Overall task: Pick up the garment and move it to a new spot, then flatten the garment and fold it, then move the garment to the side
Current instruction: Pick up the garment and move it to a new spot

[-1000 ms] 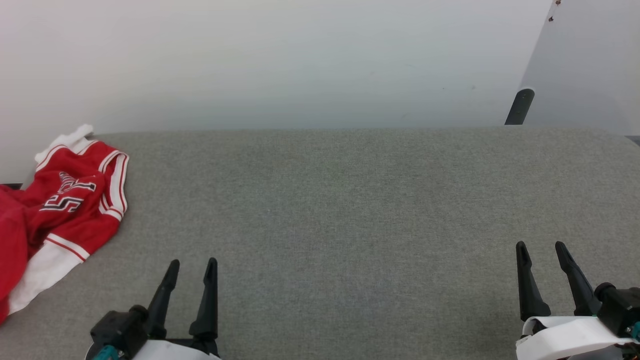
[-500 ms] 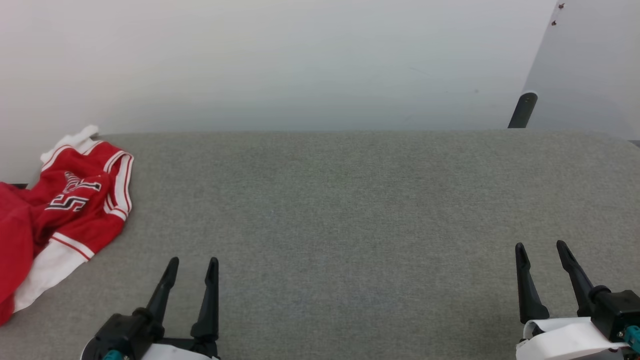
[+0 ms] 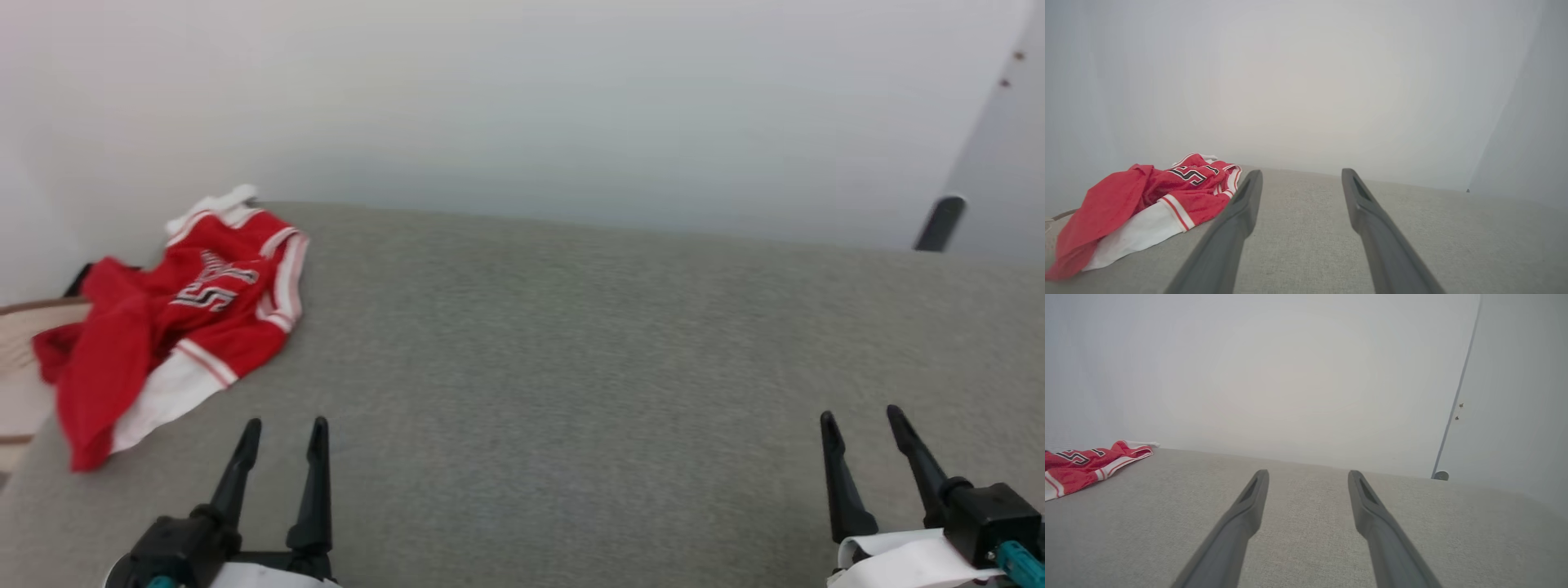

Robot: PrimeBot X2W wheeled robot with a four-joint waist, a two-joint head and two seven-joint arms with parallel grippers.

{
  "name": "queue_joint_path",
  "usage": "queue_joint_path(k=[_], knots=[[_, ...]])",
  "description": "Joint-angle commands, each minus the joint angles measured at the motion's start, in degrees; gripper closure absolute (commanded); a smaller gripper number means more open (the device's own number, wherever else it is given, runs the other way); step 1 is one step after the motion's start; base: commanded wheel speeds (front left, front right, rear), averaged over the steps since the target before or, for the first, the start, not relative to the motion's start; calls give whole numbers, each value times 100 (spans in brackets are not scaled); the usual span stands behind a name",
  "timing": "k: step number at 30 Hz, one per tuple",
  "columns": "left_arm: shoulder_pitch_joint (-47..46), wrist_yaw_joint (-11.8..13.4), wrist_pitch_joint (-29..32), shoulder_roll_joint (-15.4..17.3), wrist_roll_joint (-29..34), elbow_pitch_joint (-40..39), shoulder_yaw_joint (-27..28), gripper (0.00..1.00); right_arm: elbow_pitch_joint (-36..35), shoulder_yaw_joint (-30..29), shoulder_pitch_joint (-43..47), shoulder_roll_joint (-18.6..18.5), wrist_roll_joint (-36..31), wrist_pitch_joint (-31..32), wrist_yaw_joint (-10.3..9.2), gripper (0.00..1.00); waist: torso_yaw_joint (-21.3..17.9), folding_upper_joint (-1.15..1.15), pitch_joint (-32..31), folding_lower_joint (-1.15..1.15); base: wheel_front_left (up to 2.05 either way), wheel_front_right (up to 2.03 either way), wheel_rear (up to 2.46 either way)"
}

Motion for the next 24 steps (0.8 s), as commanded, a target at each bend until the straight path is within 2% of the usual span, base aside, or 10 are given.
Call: queue_joint_path(k=[1, 13, 24], knots=[[71, 22, 3, 9, -25, -2, 45, 0, 20, 42, 18, -3, 53, -8, 2, 0, 446, 0, -157, 0, 0, 0, 0], [355, 202, 25, 134, -300, -160, 491, 0, 265, 498, -80, 0, 294, -16, 2, 0, 1599, 0, -452, 0, 0, 0, 0], [606, 331, 31, 116, -533, -419, 761, 0, 565, 970, -549, -4, 308, -24, 1, 0, 1828, 0, -247, 0, 0, 0, 0]])
